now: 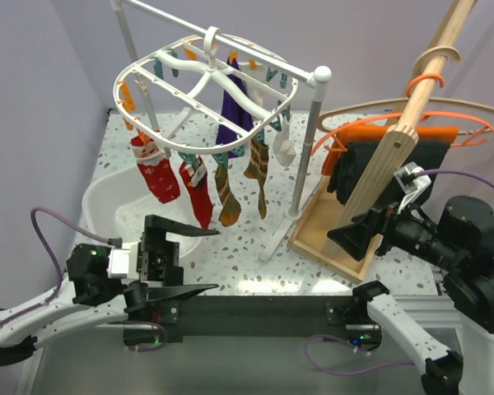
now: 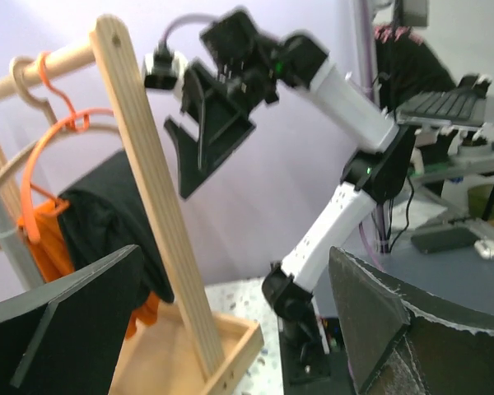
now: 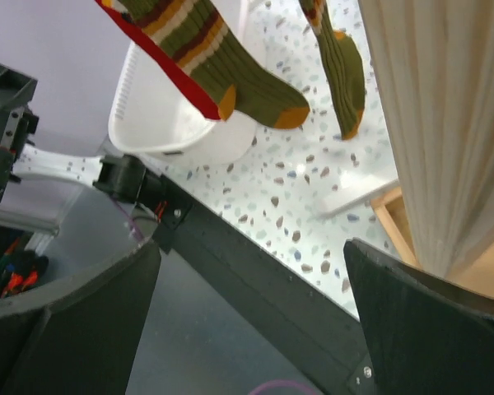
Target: Remove the socks clipped to the hanger
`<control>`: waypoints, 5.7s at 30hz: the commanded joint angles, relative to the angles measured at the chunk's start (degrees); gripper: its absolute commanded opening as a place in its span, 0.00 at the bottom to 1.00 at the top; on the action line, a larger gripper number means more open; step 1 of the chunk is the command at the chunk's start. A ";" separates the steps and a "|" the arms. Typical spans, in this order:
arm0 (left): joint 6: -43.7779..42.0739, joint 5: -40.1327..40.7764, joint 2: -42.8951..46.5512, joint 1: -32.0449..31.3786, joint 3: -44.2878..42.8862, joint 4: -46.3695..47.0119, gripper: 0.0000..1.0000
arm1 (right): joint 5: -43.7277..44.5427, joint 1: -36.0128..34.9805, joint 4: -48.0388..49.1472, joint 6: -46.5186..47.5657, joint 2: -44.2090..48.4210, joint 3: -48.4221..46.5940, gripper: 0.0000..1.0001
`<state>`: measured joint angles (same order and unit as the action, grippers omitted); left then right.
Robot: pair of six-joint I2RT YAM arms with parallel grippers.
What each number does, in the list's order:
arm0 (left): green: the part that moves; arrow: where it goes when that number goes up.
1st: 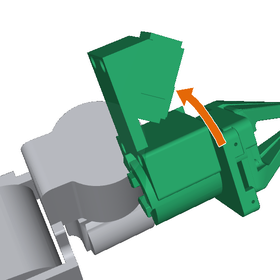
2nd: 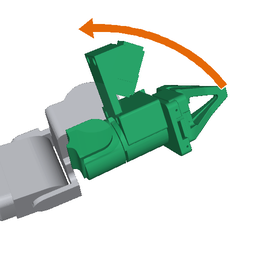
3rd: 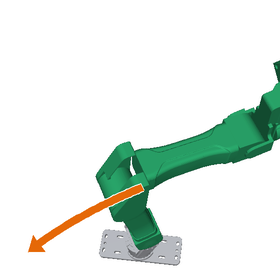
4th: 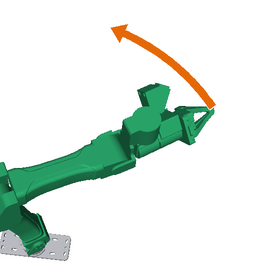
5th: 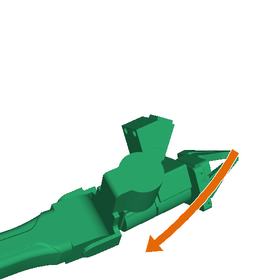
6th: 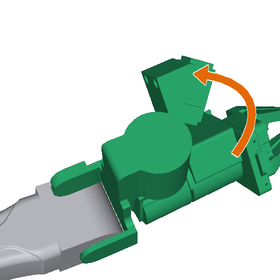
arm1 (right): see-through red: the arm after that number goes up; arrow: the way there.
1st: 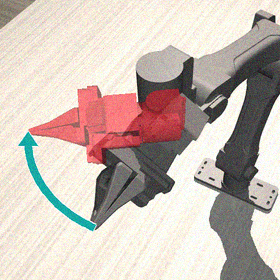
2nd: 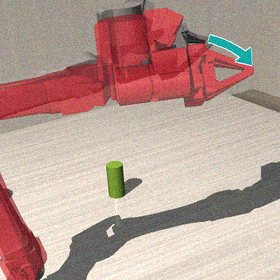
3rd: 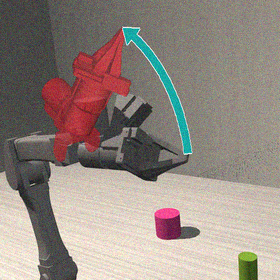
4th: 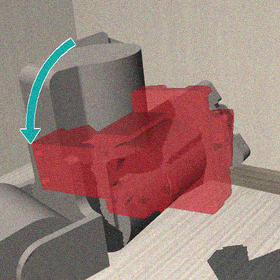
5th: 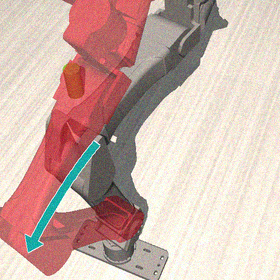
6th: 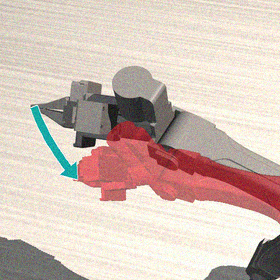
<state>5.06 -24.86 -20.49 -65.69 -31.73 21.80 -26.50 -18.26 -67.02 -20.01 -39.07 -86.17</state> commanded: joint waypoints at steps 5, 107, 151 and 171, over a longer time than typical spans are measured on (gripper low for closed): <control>-3.22 5.77 -7.46 -0.14 -5.54 -13.02 1.00 | 2.15 0.16 -0.23 -3.89 0.20 -10.07 0.99; 12.26 55.62 -13.87 -0.14 3.86 -3.70 0.53 | 77.65 -59.96 15.08 1.73 -57.17 -46.10 0.97; 12.69 43.58 -25.39 -0.14 -1.41 3.16 0.00 | 86.87 -60.05 15.70 4.10 -60.95 -44.96 0.66; 15.77 39.28 -27.15 -0.14 -2.38 3.77 0.00 | 95.58 -59.87 17.01 7.53 -62.36 -43.30 0.57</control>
<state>19.97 15.16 -48.29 -65.69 -31.53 24.23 65.23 -78.22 -52.97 -13.30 -102.00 -130.61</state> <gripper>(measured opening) 0.087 0.574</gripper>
